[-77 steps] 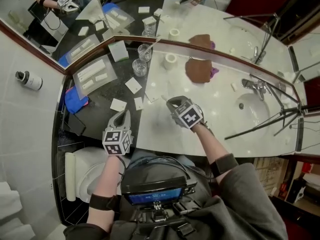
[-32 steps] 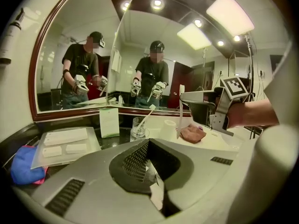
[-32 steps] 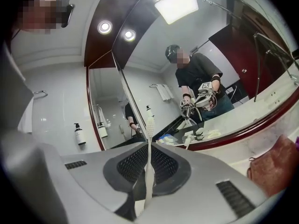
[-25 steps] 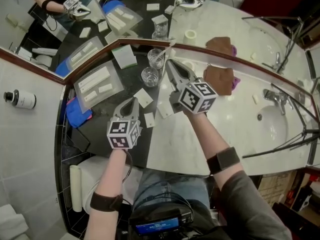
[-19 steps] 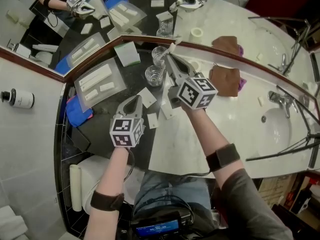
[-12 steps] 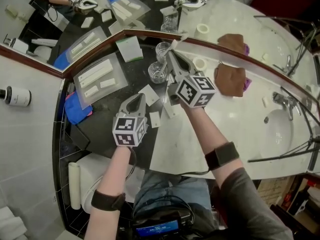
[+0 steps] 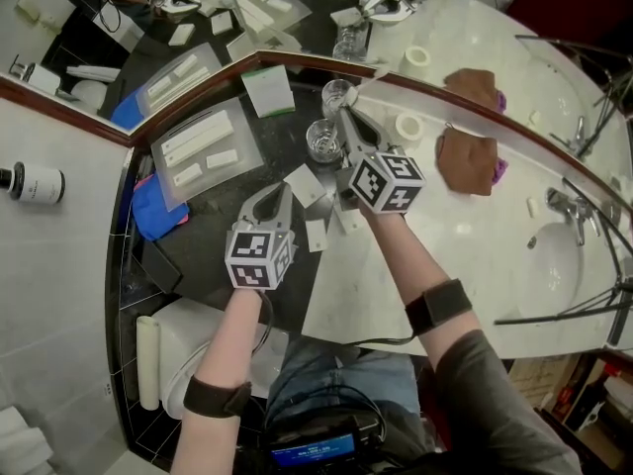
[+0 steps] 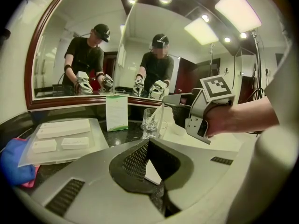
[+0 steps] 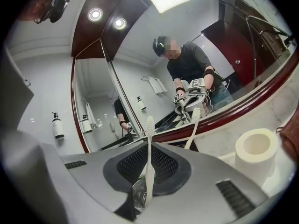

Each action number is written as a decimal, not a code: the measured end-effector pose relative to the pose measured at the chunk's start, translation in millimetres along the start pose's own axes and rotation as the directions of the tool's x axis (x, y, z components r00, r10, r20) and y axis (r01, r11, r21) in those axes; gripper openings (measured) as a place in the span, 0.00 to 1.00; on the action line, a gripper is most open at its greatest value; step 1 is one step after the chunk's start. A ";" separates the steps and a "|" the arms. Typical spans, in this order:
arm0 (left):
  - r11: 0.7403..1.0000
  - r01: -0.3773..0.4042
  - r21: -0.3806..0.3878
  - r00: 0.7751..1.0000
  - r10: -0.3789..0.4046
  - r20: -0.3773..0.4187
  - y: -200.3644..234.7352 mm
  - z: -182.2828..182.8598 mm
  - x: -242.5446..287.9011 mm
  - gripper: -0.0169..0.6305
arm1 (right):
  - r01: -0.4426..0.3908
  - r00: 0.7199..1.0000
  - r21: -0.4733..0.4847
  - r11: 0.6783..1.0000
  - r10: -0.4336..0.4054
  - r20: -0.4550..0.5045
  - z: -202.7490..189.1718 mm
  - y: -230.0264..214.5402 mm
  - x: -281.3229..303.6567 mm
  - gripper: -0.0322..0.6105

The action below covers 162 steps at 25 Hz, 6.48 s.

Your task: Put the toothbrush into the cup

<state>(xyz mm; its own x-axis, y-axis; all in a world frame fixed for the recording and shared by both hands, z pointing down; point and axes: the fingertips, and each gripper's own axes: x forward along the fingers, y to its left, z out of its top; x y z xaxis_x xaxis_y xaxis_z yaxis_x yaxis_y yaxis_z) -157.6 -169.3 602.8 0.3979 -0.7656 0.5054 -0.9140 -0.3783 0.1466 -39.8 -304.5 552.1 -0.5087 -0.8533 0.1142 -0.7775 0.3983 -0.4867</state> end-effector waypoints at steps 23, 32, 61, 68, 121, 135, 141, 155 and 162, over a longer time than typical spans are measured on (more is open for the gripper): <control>1.000 -0.018 -0.016 1.000 0.018 0.023 0.2 11.4 -24.9 0.03 | 0.120 0.982 -0.039 0.992 -0.125 -0.143 -19.7 -19.3 -24.8 0.23; 0.999 -0.022 -0.030 0.999 0.023 0.041 -24.0 38.6 -61.8 0.03 | 0.027 0.980 -0.092 0.995 -0.044 -0.193 13.5 12.5 -100.3 0.09; 1.000 0.013 -0.010 0.997 -0.012 0.072 -110.6 36.3 -156.4 0.03 | 0.054 0.956 -0.273 0.960 -0.129 -0.263 35.8 -9.8 -326.6 0.06; 0.999 -0.013 -0.048 0.996 0.017 0.082 -112.1 28.3 -159.9 0.03 | 0.051 0.957 -0.258 0.965 -0.121 -0.264 35.9 -9.1 -334.1 0.06; 0.945 0.180 0.274 0.913 -0.056 -0.405 -58.3 82.8 162.7 0.23 | 0.228 0.898 -0.052 0.972 -0.231 -0.375 -53.3 -55.2 -301.2 0.06; 0.948 0.138 0.285 0.941 -0.035 -0.337 -56.6 100.0 153.1 0.06 | 0.237 0.901 -0.044 0.971 -0.236 -0.365 -49.3 -60.9 -307.0 0.06; 0.945 0.079 0.317 0.968 0.003 -0.253 -43.1 122.4 136.6 0.06 | 0.213 0.911 -0.056 0.975 -0.219 -0.350 -40.7 -52.2 -308.4 0.06; 0.978 -0.003 0.206 1.000 0.001 0.009 -64.0 176.3 13.0 0.06 | 0.084 0.936 -0.116 0.990 -0.119 -0.333 -9.3 -19.7 -311.9 0.06; 0.992 -0.029 0.120 1.000 0.030 -0.003 -72.9 146.8 -47.6 0.06 | 0.025 0.938 -0.149 0.988 -0.075 -0.339 2.1 -8.6 -318.0 0.06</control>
<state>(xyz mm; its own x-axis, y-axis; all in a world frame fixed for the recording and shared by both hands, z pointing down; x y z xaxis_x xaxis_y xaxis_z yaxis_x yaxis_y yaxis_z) -98.3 -181.7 443.2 0.3703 -0.7749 0.5123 -0.9092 -0.4155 0.0287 129.5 -37.3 518.2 -0.5440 -0.7163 0.4369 -0.8365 0.4224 -0.3490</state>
